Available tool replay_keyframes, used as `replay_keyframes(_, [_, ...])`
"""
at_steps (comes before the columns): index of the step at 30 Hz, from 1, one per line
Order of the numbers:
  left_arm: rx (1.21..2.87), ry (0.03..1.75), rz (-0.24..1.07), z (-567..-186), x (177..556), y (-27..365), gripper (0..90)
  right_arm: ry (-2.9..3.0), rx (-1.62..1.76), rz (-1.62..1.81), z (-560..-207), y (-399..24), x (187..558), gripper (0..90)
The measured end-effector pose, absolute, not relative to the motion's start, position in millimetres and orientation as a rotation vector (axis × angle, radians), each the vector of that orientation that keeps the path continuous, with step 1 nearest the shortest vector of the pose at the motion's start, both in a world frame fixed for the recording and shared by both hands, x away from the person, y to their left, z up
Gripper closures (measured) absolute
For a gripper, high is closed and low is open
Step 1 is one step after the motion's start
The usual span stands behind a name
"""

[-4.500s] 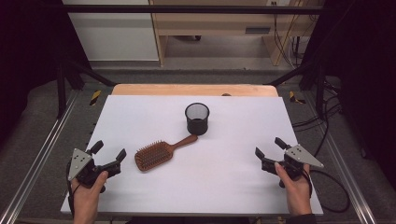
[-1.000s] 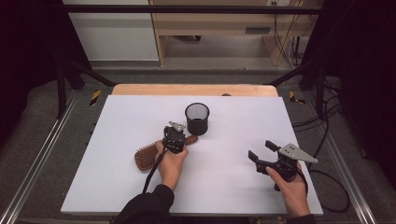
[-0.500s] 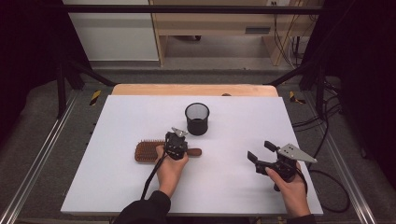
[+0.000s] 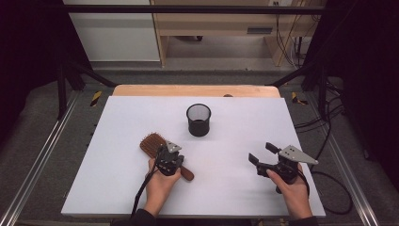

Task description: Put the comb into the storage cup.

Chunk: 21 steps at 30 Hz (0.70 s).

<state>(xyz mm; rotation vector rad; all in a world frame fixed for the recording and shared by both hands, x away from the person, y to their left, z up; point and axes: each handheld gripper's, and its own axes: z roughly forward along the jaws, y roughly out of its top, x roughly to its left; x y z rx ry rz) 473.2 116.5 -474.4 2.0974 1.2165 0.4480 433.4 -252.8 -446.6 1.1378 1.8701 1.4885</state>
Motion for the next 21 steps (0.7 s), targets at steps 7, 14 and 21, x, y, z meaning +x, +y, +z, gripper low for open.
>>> replay_keyframes(7, [2.118, 1.191, 0.431, -474, 459, 127, 90.0, 1.872, 1.138, 1.488, -447, -253, 433, 15.3])
replay_keyframes(14, [2.112, 1.194, 0.435, -474, 448, 144, 90.0, 1.884, 1.137, 1.484, -447, -252, 433, 15.1])
replay_keyframes(21, [2.112, 1.210, 0.445, -473, 442, 163, 90.0, 1.887, 1.139, 1.487, -448, -251, 433, 14.9])
